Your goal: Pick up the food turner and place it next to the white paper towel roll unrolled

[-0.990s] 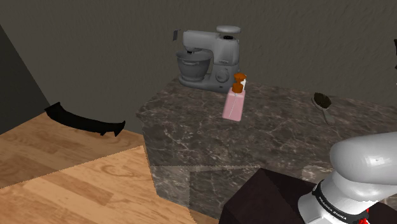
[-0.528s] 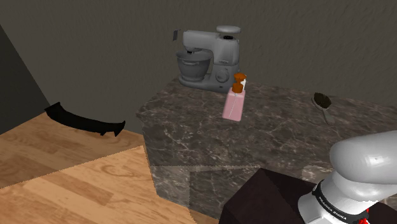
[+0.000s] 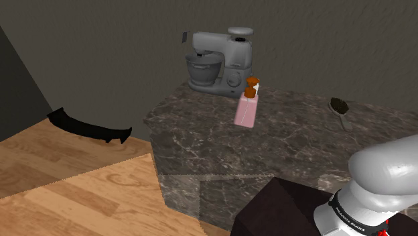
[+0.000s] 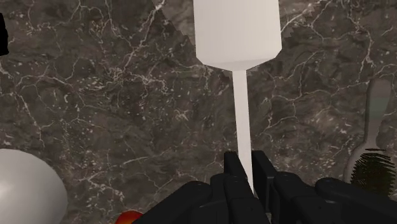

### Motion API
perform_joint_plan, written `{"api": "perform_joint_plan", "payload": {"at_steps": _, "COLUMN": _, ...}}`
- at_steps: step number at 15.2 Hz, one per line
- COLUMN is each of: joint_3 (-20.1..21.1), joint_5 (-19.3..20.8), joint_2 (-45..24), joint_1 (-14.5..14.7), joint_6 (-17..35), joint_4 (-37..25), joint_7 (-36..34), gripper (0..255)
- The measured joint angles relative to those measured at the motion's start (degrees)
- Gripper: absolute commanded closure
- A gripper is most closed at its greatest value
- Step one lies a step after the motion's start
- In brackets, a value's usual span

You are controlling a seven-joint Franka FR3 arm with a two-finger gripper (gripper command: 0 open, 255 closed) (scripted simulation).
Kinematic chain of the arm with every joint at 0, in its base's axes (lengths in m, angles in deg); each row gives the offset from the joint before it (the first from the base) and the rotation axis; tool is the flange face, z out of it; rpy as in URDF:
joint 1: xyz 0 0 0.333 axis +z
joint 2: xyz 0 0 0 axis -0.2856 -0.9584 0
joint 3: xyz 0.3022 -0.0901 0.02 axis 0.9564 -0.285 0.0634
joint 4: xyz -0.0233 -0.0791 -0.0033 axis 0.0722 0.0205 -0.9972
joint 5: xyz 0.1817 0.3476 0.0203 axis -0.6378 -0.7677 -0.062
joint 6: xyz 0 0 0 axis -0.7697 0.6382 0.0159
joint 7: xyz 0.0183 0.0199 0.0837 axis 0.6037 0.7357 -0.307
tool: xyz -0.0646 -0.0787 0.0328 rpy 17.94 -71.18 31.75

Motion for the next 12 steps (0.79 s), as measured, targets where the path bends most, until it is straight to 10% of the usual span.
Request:
{"api": "perform_joint_plan", "payload": {"at_steps": 4, "joint_3": -11.2, "joint_5": -1.7, "joint_2": -3.9, "joint_1": 5.3, "joint_6": 0.4, "joint_4": -5.7, "joint_7": 7.0, "gripper": 255}}
{"api": "perform_joint_plan", "payload": {"at_steps": 9, "joint_3": -33.7, "joint_5": -1.7, "joint_2": -4.9, "joint_1": 23.8, "joint_6": -1.4, "joint_4": -17.1, "joint_7": 13.5, "gripper": 255}}
{"api": "perform_joint_plan", "payload": {"at_steps": 12, "joint_3": -36.1, "joint_5": -0.3, "joint_2": -3.6, "joint_1": 26.0, "joint_6": -0.7, "joint_4": -17.3, "joint_7": 13.7, "gripper": 255}}
